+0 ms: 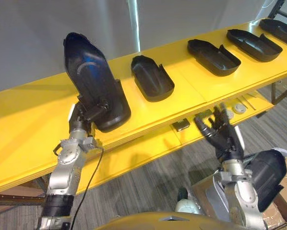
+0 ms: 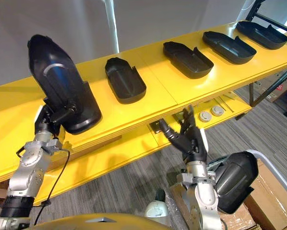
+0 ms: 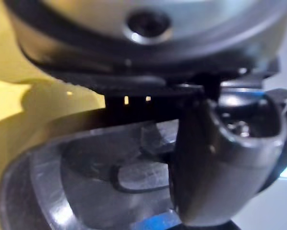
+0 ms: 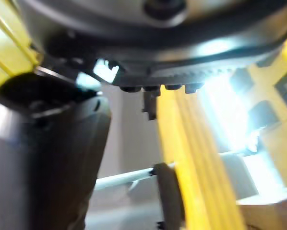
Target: Walk over and take three plastic housings, then place them on the shelf
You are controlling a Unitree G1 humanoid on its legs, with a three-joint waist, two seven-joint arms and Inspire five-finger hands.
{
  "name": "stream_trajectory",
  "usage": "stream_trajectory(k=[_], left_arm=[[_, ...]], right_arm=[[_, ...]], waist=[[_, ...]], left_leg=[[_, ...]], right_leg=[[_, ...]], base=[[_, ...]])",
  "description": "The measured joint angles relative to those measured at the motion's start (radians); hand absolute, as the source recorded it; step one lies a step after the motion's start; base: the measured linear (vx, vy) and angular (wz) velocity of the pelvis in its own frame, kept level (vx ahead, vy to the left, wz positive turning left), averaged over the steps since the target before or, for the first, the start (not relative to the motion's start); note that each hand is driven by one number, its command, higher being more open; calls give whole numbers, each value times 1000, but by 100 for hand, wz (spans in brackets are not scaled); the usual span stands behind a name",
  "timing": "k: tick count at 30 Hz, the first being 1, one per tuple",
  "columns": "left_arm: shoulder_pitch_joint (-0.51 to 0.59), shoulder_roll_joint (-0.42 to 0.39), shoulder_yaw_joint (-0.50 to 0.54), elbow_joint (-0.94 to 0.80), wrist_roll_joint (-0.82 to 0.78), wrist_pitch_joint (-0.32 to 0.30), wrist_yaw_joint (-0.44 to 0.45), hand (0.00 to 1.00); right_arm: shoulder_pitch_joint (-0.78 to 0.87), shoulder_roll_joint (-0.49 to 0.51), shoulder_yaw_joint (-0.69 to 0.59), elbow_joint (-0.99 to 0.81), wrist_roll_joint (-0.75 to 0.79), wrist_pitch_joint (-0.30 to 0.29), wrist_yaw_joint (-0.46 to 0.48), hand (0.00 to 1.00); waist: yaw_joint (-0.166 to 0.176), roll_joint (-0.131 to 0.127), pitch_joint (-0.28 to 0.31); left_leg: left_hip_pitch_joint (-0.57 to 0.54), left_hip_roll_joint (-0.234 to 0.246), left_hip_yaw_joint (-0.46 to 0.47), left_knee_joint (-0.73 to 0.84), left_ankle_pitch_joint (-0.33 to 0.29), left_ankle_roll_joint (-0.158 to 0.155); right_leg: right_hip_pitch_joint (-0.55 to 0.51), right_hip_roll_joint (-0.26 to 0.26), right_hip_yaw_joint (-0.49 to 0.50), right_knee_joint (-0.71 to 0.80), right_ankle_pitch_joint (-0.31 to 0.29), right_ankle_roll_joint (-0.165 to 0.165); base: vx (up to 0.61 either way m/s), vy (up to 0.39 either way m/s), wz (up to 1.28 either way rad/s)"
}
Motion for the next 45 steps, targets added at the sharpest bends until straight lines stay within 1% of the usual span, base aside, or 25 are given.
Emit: stream_trajectory(k=[2,5,7,8,12,14,17,18,20,24,29,31,32,35,40,42,45], left_arm=[[-39,43,23,26,-4,22,14,0],[-85,100,41,70,-44,56,15,0],[-99,114,48,102,-45,65,17,0],[-100,114,48,106,-45,69,15,0],[-114,112,38,148,-66,123,-17,0],[-131,114,36,161,-67,144,-30,0],[-131,114,36,166,-68,156,-56,0],[-131,114,36,167,-71,167,-72,0],[-131,114,36,167,-71,182,-99,0],[-132,114,37,170,-70,207,-121,0],[-158,127,35,203,-70,218,-154,0],[-183,150,26,238,-70,237,-166,0],[-194,154,25,249,-70,247,-169,100],[-220,160,17,293,-70,251,-169,100],[-247,188,-9,394,-53,253,-144,100],[-259,194,-9,403,-26,253,-133,100],[-271,198,-10,420,-25,246,-125,100]], right_arm=[[35,1,-2,117,-19,18,11,100],[64,0,-11,286,-56,20,45,100],[78,-1,-9,396,-76,20,42,100],[78,-1,-9,414,-76,20,39,100],[73,-1,-9,478,-75,15,32,100],[51,-3,-3,539,-78,15,44,100],[18,-3,22,631,-86,16,44,100],[6,-3,34,670,-86,19,36,100],[-6,-3,41,715,-86,21,20,100],[-30,-4,37,757,-87,22,1,100],[-54,-7,27,805,-108,22,-1,100],[-61,-7,27,827,-113,22,-2,100],[-60,-7,27,834,-114,22,-2,100],[-60,-7,27,844,-116,27,-2,100],[-63,-6,27,855,-136,27,-14,100],[-61,-5,27,862,-141,27,-21,100],[-61,-5,27,862,-150,27,-24,100]], waist=[[-3,1,0],[-2,6,1],[-5,11,1],[-5,12,1],[-4,13,1],[5,14,1],[9,18,0],[20,23,1],[29,34,5],[30,47,3],[29,48,3],[27,48,3],[26,48,3],[24,47,3],[5,43,7],[2,39,10],[-1,36,13]], left_leg=[[1,0,2,0,0,0],[1,0,2,-1,0,0],[1,0,2,-1,0,0],[1,0,2,-1,0,0],[-19,-2,-21,5,5,7],[-25,-3,-38,6,9,11],[-34,-4,-63,5,14,15],[-35,-5,-67,4,16,15],[-40,-8,-80,2,19,17],[-48,-18,-96,-3,24,22],[-45,-21,-98,-14,31,21],[-44,-22,-98,-14,31,21],[-41,-24,-98,-14,31,21],[-30,-27,-98,-17,31,22],[-30,-29,-95,-17,31,22],[-30,-29,-95,-17,31,22],[-30,-29,-94,-17,30,22]], right_leg=[[0,1,1,0,0,0],[0,1,1,0,0,0],[0,0,0,0,0,0],[0,0,-1,0,0,0],[3,-7,-20,0,-1,-1],[9,-11,-35,0,-2,-1],[20,-15,-59,-1,-4,-4],[21,-16,-63,-1,-4,-4],[28,-21,-76,-2,-4,-4],[35,-28,-89,-11,-3,-2],[36,-28,-90,-17,0,2],[37,-28,-90,-19,1,3],[40,-28,-90,-23,4,5],[54,-27,-91,-36,8,6],[57,-25,-87,-55,15,0],[57,-25,-87,-55,15,0],[57,-25,-86,-55,15,0]], base=[[-17,-11,-1],[0,0,0],[-16,-7,0],[0,0,0],[-48,-14,15],[-46,-12,23],[-35,-9,25],[-25,-3,13],[-25,2,18],[-15,9,14],[0,0,0],[0,0,0],[0,0,0],[0,0,0],[-11,-2,-3],[0,0,0],[0,0,0]])
